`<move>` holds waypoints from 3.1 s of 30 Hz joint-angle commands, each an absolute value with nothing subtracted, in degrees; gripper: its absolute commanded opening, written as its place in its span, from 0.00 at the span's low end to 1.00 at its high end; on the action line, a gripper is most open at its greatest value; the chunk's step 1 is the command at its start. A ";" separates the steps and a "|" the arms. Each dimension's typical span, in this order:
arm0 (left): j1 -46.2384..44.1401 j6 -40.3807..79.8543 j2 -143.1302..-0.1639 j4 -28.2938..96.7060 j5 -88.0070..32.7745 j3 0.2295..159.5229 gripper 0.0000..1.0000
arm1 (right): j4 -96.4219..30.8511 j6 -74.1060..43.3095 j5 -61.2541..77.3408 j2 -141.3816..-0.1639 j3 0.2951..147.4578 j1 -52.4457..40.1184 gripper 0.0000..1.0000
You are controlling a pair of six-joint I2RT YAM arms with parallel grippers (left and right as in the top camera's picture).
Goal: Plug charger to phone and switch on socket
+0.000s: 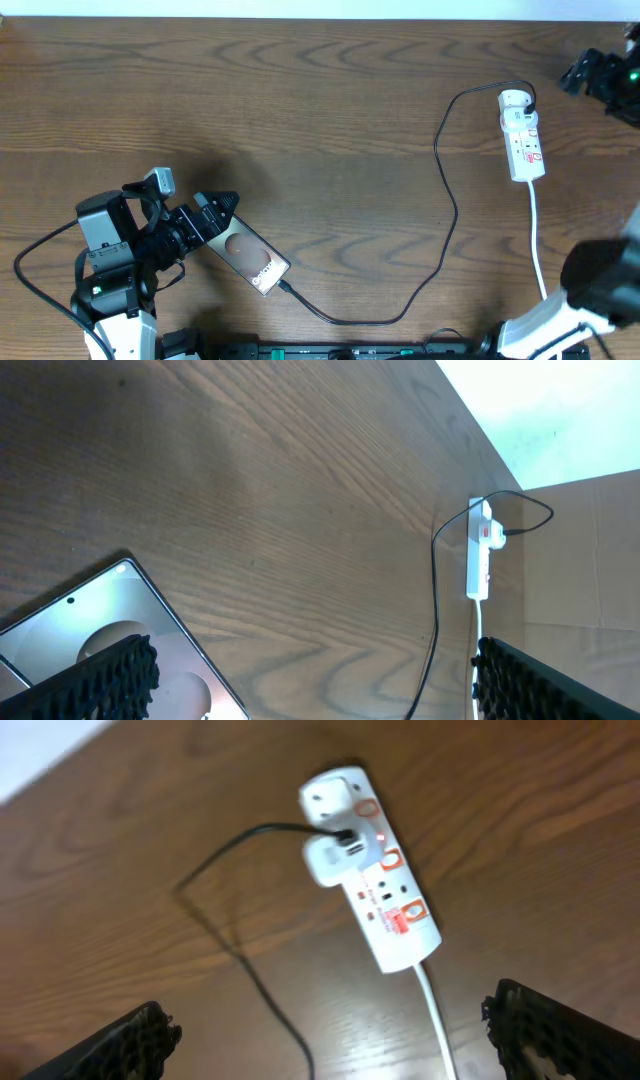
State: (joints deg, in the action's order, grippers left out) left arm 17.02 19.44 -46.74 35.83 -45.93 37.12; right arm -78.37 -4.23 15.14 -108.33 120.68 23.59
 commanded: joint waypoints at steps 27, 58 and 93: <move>16.91 18.65 -46.72 35.94 -45.41 38.28 0.99 | -81.54 -5.13 14.92 -98.59 121.32 21.98 0.99; 8.21 5.39 -0.40 -20.84 -12.36 4.71 1.00 | -81.52 -5.13 14.92 -98.59 121.34 22.02 0.99; 3.84 -1.02 -0.05 3.66 -8.03 0.23 0.99 | -81.54 -5.13 14.92 -98.59 121.32 22.02 0.99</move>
